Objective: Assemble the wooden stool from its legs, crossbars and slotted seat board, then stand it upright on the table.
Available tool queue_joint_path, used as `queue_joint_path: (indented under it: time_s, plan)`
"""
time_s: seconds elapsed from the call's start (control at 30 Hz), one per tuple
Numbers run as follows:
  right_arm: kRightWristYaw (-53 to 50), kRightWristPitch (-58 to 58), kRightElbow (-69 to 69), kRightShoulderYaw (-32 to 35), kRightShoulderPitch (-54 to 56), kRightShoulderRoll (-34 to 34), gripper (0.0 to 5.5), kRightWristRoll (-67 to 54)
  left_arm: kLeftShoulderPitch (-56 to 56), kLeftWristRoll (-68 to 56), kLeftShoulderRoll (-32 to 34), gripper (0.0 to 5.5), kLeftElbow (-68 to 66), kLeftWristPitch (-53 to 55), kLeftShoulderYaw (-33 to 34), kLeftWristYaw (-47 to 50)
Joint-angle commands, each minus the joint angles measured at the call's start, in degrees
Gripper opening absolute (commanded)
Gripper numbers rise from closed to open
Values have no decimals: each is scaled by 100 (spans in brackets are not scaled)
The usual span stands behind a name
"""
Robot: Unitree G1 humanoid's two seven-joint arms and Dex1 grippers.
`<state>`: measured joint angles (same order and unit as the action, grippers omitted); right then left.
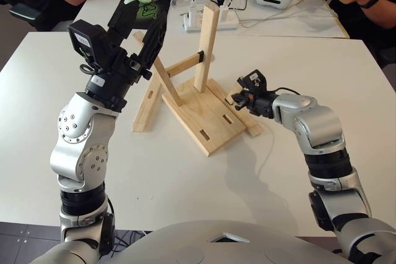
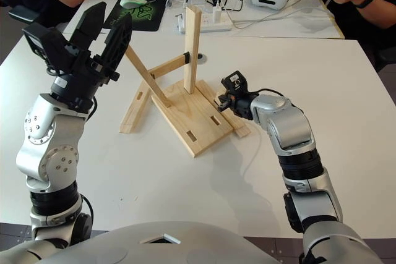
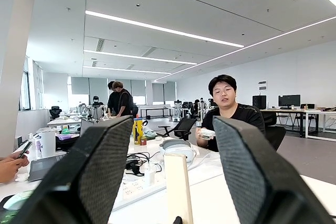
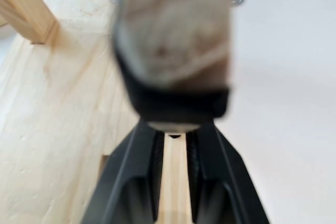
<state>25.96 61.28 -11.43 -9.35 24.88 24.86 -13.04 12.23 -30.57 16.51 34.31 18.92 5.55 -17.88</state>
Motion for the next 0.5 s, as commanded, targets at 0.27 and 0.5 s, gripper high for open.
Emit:
queue_joint_path:
  time_s: [0.27, 0.5]
  plan:
    - [88, 36, -154, 203, 19, -119, 44, -298, 21, 16, -10, 282, -14, -1, -7, 22]
    - [36, -130, -55, 115, 77, -127, 81, -176, 7, -4, -41, 282, -46, -22, -31, -2]
